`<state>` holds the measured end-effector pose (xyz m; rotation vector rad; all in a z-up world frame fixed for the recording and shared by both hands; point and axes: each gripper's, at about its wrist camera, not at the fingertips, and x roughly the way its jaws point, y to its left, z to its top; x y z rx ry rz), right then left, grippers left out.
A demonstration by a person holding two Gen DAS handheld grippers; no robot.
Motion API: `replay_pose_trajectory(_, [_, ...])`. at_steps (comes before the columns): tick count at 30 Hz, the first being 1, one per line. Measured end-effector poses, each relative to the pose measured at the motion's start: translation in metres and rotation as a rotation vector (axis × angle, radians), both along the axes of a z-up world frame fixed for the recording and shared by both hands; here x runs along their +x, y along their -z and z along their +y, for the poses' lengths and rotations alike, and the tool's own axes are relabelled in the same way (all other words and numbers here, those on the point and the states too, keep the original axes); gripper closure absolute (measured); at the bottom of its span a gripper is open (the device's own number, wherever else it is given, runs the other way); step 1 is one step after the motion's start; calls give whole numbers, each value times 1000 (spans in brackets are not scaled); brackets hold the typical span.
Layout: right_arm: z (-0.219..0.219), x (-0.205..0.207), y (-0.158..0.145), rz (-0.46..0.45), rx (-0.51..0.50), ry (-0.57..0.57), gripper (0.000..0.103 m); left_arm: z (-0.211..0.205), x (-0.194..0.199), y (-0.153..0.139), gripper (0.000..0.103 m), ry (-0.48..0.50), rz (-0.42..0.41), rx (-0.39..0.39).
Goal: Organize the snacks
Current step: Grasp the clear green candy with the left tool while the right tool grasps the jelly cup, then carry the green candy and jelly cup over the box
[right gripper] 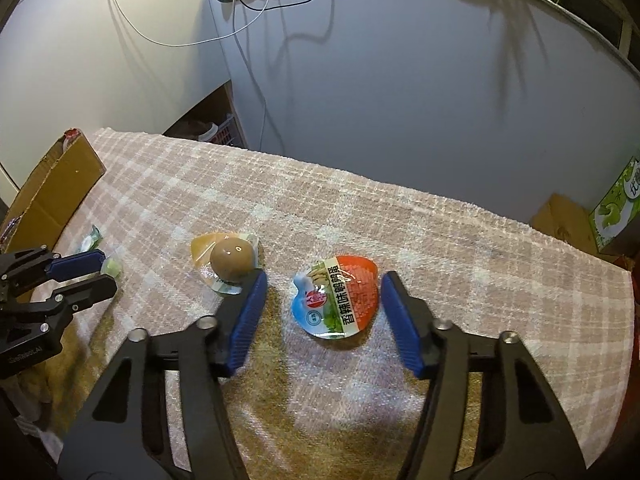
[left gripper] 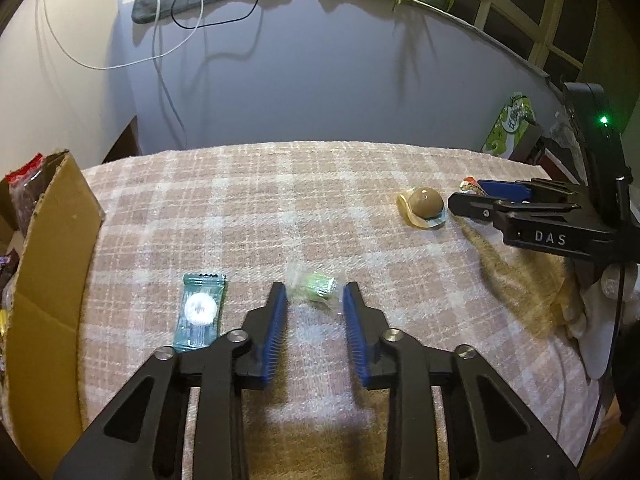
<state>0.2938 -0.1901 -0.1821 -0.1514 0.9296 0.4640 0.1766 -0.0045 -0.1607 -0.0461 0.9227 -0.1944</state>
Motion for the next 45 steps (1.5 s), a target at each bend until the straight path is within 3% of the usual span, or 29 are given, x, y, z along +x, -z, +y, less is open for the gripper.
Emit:
replay_pose_trajectory(3, [0,1,0,-6,-9,4,60,-2,1,0,77,0,-7,11])
replay_pose_trajectory(14, [-7,-6,-4,-11,29,16,64,4,-8,-7,79,-10,-35,-10])
replay_pose_trajectory(24, [-10,-32,-37,-62,77,11,64,19,-34,-45,79,-34,-128,-35])
replay_pose_trajectory(32, [18,-66,-75,-130,112,-55,64,42,-62,-74,79,-73,-202,-46])
replay_pose_trajectory(45, [120,-105,-114,-193,163,-242,64,104,-102,-97,79,-191,-265,-22])
